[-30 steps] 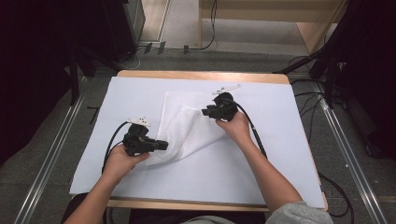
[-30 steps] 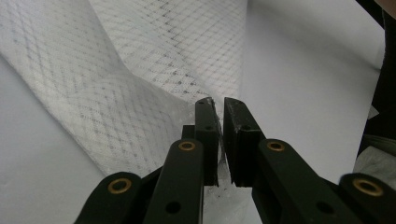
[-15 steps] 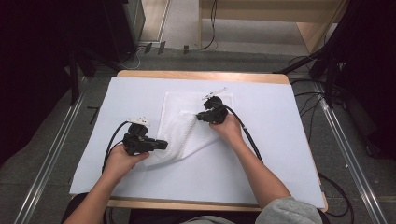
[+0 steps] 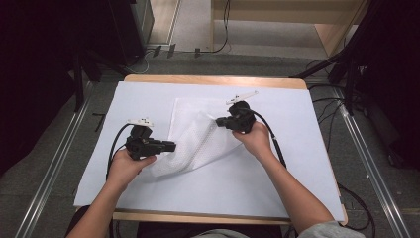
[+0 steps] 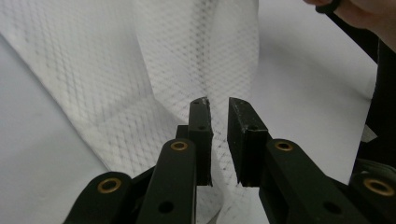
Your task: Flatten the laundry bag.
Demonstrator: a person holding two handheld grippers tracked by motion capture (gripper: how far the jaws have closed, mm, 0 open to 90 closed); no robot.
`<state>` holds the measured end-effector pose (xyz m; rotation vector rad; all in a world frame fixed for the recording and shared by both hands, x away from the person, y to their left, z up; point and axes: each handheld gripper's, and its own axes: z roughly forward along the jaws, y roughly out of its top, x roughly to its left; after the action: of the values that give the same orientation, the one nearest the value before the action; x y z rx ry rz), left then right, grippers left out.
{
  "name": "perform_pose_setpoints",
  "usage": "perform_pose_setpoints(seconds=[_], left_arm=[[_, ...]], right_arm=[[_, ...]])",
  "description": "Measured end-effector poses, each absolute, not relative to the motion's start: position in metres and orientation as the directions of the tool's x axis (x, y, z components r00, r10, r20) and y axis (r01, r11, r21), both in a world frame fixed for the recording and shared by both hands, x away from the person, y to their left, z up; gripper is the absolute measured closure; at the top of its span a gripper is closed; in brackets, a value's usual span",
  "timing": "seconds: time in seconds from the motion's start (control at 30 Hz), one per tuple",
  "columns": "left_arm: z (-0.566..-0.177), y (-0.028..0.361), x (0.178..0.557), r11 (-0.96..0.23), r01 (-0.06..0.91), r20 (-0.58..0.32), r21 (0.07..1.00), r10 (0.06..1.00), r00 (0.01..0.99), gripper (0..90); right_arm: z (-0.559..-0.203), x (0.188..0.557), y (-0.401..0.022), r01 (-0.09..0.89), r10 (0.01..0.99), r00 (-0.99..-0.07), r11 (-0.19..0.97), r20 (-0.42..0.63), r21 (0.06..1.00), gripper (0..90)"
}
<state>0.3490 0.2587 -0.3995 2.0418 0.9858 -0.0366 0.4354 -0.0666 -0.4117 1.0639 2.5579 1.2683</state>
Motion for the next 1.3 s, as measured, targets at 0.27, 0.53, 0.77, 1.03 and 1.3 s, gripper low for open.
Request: perform_pose_setpoints(seconds=[0.27, 0.53, 0.77, 1.03, 1.3], left_arm=[[-0.393, 0.259, 0.362, -0.337, 0.655, -0.322, 0.677, 0.664, 0.675, 77.8], [-0.389, 0.264, 0.376, -0.302, 0.665, -0.344, 0.683, 0.670, 0.657, 77.4], [-0.391, 0.261, 0.391, -0.305, 0.663, -0.315, 0.683, 0.696, 0.645, 76.3], [-0.392, 0.247, 0.399, -0.315, 0.645, -0.304, 0.696, 0.685, 0.662, 76.1], [-0.399, 0.242, 0.403, -0.334, 0.648, -0.309, 0.684, 0.673, 0.672, 75.9]], right_arm=[[-0.402, 0.409, -0.086, 0.515, 0.604, -0.771, 0.403, 0.203, 0.757, 89.0], [-0.403, 0.381, -0.104, 0.496, 0.596, -0.780, 0.402, 0.191, 0.770, 88.7], [-0.407, 0.358, -0.119, 0.484, 0.587, -0.784, 0.374, 0.202, 0.791, 88.2], [-0.416, 0.341, -0.132, 0.499, 0.583, -0.780, 0.359, 0.228, 0.789, 88.1], [-0.421, 0.326, -0.141, 0.516, 0.591, -0.771, 0.360, 0.238, 0.777, 87.5]])
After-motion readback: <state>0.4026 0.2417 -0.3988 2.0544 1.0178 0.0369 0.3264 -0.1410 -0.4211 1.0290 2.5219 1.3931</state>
